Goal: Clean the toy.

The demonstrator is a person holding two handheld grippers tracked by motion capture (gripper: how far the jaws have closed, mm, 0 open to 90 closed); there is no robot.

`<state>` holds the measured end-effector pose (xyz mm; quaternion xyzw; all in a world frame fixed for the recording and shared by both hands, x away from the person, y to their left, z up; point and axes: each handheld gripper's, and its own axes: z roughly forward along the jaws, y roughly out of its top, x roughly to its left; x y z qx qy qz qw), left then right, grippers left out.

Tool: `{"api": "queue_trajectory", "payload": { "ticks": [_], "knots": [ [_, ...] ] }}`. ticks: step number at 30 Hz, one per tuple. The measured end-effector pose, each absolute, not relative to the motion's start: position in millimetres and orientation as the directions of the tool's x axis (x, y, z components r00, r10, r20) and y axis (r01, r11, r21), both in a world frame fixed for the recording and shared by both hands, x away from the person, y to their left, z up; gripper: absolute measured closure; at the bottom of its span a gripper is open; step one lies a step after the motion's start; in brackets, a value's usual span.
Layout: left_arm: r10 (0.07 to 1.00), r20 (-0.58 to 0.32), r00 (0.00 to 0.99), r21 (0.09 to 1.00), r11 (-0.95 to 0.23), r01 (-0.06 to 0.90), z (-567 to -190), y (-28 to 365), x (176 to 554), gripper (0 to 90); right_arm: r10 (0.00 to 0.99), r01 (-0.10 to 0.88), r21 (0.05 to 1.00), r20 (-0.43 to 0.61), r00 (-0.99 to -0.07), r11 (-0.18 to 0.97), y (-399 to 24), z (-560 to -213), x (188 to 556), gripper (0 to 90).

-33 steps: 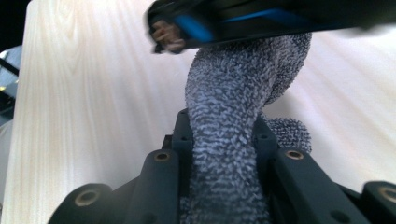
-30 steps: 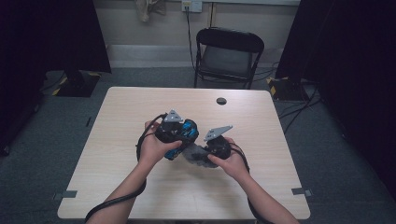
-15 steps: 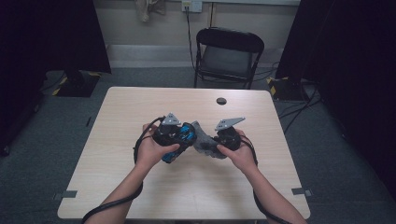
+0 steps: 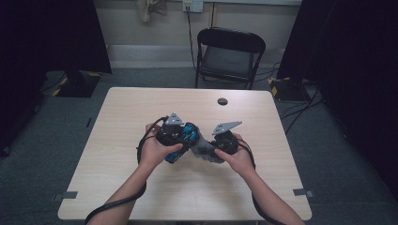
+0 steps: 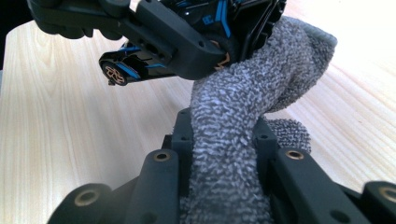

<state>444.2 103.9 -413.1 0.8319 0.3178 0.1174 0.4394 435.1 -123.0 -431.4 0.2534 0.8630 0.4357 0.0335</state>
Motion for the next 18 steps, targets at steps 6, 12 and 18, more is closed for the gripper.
{"api": "queue_trajectory", "payload": {
  "ticks": [6, 12, 18],
  "knots": [
    [0.635, -0.084, 0.768, 0.812, -0.404, 0.422, -410.8, 101.7, 445.3, 25.3, 0.456, 0.411, 0.771, 0.178, -0.872, 0.486, -119.4, -432.9, 433.7, 70.8],
    [0.639, -0.092, 0.764, 0.814, -0.394, 0.427, -409.8, 100.5, 447.1, 25.4, 0.433, 0.395, 0.771, 0.172, -0.885, 0.5, -115.1, -432.6, 430.9, 70.8],
    [0.641, -0.098, 0.761, 0.816, -0.387, 0.43, -410.1, 99.7, 448.3, 25.3, 0.419, 0.38, 0.769, 0.161, -0.893, 0.514, -109.7, -433.2, 427.7, 70.8]
  ]
}}
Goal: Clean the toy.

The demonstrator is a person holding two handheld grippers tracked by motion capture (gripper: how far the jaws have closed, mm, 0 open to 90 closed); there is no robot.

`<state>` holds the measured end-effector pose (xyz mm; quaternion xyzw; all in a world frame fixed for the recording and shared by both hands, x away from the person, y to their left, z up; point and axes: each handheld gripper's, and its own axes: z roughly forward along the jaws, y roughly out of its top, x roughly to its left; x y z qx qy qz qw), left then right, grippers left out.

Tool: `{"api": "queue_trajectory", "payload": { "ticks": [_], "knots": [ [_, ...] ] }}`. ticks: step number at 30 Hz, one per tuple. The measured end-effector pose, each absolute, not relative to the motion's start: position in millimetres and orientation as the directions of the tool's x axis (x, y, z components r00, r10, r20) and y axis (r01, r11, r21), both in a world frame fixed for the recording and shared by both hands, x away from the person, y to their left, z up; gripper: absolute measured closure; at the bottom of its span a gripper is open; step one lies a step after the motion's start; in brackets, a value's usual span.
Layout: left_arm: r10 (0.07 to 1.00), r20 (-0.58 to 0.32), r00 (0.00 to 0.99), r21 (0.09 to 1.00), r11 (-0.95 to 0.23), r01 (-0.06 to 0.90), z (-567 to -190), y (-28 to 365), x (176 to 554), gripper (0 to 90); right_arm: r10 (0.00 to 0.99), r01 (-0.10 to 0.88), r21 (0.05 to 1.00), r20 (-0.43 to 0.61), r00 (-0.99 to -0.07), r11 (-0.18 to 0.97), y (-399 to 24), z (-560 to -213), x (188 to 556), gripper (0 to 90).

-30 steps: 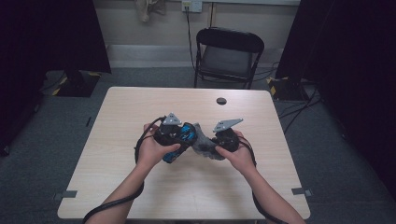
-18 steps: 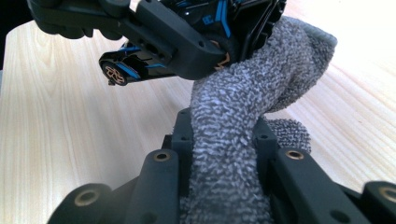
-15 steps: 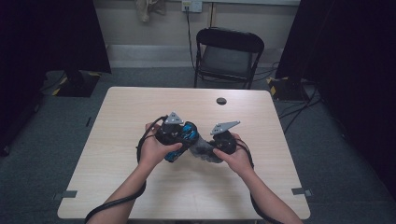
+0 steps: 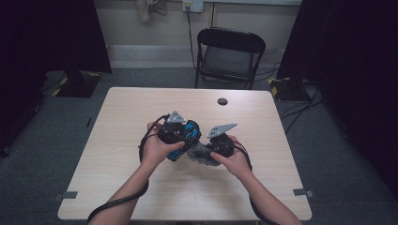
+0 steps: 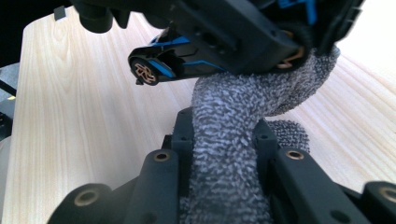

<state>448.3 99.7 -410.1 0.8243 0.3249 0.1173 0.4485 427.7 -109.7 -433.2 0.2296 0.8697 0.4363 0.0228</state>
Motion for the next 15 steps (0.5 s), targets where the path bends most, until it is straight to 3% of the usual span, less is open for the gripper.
{"api": "queue_trajectory", "payload": {
  "ticks": [15],
  "knots": [
    [0.641, -0.093, 0.761, 0.813, -0.393, 0.43, -411.1, 95.4, 451.6, 25.3, 0.387, 0.371, 0.76, 0.171, -0.906, 0.533, -95.9, -442.9, 418.6, 70.7]
  ]
}}
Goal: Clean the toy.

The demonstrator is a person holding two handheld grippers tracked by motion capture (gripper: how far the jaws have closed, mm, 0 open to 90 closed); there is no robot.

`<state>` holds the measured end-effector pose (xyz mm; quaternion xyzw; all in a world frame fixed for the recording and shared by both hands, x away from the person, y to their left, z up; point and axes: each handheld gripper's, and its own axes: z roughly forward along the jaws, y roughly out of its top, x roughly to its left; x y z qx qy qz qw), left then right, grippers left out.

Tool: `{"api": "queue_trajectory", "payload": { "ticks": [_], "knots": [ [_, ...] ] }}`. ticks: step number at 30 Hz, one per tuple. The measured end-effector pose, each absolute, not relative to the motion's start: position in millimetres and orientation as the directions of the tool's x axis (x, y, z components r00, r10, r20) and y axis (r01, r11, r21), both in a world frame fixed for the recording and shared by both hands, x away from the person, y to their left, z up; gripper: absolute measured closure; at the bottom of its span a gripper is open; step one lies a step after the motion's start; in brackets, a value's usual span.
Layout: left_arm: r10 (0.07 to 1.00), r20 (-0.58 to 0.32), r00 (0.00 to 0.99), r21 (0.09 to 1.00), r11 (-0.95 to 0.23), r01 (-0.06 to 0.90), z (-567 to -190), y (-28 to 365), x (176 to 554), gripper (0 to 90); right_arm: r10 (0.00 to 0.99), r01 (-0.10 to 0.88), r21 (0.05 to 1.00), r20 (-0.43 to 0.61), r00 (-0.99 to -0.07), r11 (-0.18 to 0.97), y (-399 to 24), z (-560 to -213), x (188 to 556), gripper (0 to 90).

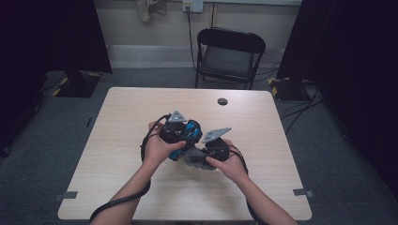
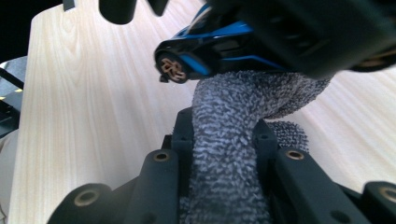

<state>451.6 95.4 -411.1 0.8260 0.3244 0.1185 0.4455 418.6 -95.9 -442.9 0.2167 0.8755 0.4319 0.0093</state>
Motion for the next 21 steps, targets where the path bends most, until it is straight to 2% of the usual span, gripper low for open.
{"api": "queue_trajectory", "payload": {
  "ticks": [21],
  "knots": [
    [0.658, -0.11, 0.745, 0.819, -0.364, 0.443, -413.3, 98.6, 454.2, 25.4, 0.318, 0.34, 0.752, 0.182, -0.93, 0.565, -72.0, -454.4, 404.7, 70.7]
  ]
}}
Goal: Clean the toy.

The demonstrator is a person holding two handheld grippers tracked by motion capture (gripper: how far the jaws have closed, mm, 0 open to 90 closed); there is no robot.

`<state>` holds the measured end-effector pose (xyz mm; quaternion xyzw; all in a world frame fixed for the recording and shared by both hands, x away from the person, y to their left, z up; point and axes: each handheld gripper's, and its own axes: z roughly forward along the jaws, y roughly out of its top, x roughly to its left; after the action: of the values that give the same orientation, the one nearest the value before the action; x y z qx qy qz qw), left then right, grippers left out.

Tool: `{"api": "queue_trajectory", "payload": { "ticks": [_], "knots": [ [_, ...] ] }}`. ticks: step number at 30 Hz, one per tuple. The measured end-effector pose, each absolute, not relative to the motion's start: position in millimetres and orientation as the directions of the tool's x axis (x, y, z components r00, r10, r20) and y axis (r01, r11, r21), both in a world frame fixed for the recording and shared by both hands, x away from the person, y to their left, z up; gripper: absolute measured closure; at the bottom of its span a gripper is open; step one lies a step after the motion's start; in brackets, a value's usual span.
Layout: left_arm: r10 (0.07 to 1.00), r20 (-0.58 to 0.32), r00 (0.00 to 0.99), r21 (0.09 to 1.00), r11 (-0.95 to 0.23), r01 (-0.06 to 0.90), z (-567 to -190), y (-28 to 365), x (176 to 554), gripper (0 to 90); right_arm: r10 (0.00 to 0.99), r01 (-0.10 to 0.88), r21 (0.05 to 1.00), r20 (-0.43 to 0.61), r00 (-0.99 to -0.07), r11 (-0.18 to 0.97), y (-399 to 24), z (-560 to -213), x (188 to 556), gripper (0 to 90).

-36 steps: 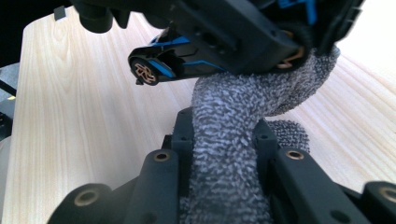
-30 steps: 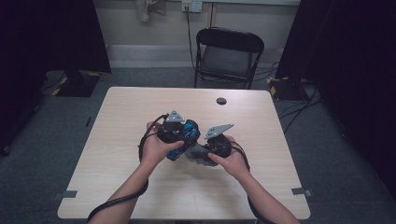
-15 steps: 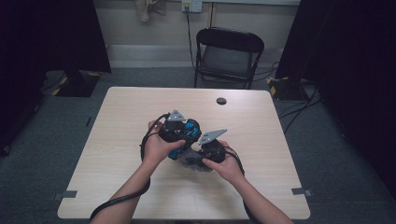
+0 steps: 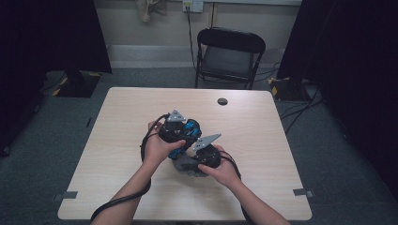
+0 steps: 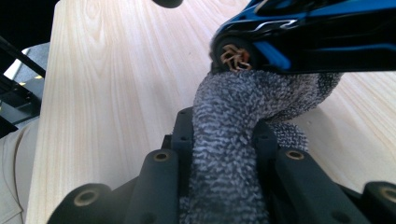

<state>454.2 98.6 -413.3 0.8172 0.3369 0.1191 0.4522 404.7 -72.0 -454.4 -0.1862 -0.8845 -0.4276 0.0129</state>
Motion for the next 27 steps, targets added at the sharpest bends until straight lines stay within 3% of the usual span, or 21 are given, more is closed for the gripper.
{"api": "queue_trajectory", "payload": {
  "ticks": [17, 27],
  "knots": [
    [0.67, -0.096, 0.736, 0.832, -0.352, 0.429, -409.1, 105.1, 455.0, 25.4, 0.289, 0.327, 0.735, 0.184, -0.94, 0.594, -71.5, -457.2, 401.6, 70.6],
    [0.666, -0.104, 0.739, 0.831, -0.35, 0.433, -406.6, 114.0, 449.0, 25.4, 0.405, 0.392, 0.733, 0.173, -0.898, 0.557, -106.1, -453.9, 421.1, 70.5]
  ]
}}
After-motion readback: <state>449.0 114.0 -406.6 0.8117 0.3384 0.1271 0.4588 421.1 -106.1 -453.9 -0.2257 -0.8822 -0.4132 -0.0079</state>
